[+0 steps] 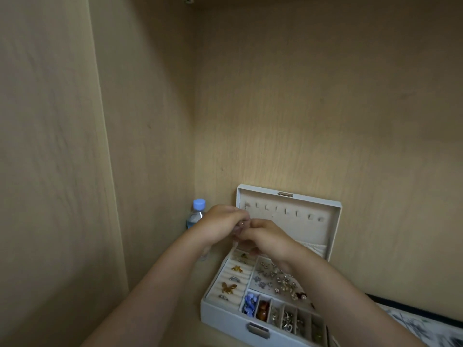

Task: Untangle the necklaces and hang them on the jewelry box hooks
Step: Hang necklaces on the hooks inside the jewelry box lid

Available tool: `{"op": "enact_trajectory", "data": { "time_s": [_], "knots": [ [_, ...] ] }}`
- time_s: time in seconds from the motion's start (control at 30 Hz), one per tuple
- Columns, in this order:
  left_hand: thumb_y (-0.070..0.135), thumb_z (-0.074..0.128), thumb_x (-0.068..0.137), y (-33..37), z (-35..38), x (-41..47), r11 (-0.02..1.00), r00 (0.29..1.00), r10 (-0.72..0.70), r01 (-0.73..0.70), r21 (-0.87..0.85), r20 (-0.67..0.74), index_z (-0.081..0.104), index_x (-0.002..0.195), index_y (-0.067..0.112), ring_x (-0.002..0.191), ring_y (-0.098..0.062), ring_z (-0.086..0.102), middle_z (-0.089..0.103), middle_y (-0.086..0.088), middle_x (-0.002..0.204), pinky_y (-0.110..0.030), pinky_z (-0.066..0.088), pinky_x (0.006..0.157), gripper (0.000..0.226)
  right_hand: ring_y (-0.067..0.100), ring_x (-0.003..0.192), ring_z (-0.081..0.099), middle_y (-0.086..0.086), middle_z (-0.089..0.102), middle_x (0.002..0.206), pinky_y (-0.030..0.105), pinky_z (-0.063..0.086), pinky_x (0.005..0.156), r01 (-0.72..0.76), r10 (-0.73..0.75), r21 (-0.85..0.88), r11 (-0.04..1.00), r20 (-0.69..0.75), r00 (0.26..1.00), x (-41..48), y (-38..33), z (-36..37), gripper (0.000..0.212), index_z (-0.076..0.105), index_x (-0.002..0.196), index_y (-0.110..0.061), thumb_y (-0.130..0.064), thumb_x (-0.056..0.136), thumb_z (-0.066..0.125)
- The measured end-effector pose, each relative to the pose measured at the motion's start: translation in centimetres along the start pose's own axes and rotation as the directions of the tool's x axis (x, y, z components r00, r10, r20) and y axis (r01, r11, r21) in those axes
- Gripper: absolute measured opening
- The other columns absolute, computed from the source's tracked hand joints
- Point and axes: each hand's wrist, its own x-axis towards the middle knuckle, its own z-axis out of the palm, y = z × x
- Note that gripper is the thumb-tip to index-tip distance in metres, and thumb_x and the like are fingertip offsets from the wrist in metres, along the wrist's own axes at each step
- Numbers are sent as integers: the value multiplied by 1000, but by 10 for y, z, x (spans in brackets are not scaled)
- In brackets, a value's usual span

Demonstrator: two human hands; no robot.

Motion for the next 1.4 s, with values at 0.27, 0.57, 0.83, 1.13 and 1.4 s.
{"op": "enact_trajectory", "data": {
  "time_s": [0.27,0.57,0.83,1.13,1.4],
  "knots": [
    [11,50,95,-13,6,-7,959,991,60,-25,283,-118,68,106,22,103,-12,62,67,7,106,-26,49,90,23,20,73,58,13,69,75,38,56,76,9,-19,-144,990,-67,998,-13,-1,0,21,74,90,1,-18,94,64],
    [17,62,92,-30,23,-15,990,996,75,-80,119,49,69,98,18,60,-11,59,70,-2,74,-29,48,69,9,9,78,69,-3,75,77,25,53,75,131,-224,-482,866,-139,965,-7,-15,-19,20,77,76,-20,-23,92,67],
    [21,62,95,-29,23,-10,991,989,127,-124,47,-70,73,84,16,61,-9,60,73,8,77,-29,50,69,16,12,67,63,2,63,64,27,50,67,56,-124,-498,865,-104,987,-11,-3,-33,26,74,72,-8,-21,89,58],
    [22,68,90,-33,18,-6,966,965,231,-213,149,-123,73,103,19,82,-3,67,73,6,84,-17,49,77,14,0,39,48,-5,63,49,21,40,52,140,-198,-243,960,-236,951,-3,14,-13,26,75,65,-9,-13,90,67],
    [18,57,95,-65,18,5,795,927,352,-224,563,-129,62,123,22,100,-13,60,56,5,118,-33,51,91,29,-9,45,55,-8,73,78,21,45,61,154,-321,-452,879,-322,891,28,-3,-26,20,75,75,-21,-15,92,66]
  ]
}}
